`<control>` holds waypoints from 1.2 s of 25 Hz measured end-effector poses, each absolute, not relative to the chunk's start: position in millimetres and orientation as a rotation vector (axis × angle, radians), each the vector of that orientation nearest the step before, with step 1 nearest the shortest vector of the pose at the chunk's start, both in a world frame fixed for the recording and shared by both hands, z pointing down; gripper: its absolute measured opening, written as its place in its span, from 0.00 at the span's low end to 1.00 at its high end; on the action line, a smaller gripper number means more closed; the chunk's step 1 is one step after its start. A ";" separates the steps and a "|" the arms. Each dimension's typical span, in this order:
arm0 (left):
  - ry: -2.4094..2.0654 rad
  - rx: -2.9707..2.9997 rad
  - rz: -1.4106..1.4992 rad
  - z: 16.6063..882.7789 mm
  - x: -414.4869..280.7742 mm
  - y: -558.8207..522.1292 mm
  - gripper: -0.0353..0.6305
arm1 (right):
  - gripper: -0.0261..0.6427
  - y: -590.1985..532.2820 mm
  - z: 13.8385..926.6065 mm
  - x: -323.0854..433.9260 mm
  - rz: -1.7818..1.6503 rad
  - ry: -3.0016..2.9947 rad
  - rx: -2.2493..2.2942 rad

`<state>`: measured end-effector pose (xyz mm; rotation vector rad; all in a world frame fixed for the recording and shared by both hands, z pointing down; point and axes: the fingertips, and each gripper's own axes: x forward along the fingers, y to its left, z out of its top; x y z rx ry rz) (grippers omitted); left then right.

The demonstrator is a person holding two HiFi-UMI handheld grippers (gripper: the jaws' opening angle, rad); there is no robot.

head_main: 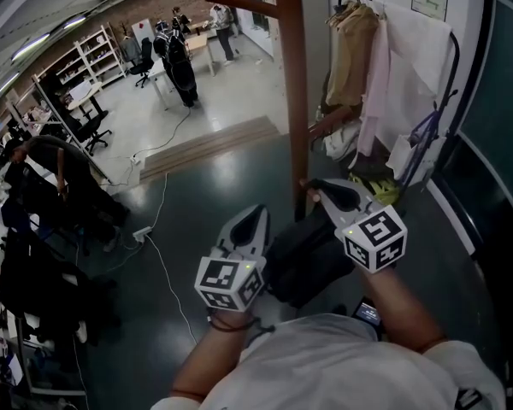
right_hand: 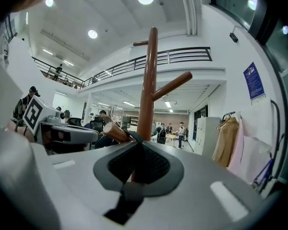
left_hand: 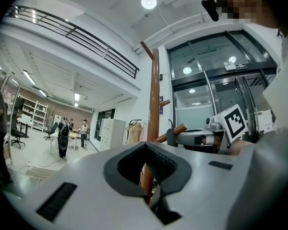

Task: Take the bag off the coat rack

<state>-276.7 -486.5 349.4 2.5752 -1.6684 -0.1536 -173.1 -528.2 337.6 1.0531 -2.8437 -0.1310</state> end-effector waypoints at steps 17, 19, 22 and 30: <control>-1.647 2.595 -0.169 342.5 -266.9 -451.8 0.06 | 0.07 -470.8 320.1 -147.4 -0.082 -2.925 1.102; -1.643 2.595 -0.160 345.2 -264.8 -450.8 0.06 | 0.07 -468.9 326.5 -145.0 -0.058 -2.927 1.109; -1.650 2.607 -0.136 348.5 -261.5 -449.1 0.06 | 0.08 -467.4 339.6 -143.4 -0.008 -2.922 1.107; -1.608 2.586 -0.122 371.2 -257.3 -445.8 0.06 | 0.07 -460.6 378.9 -143.6 0.070 -2.894 1.130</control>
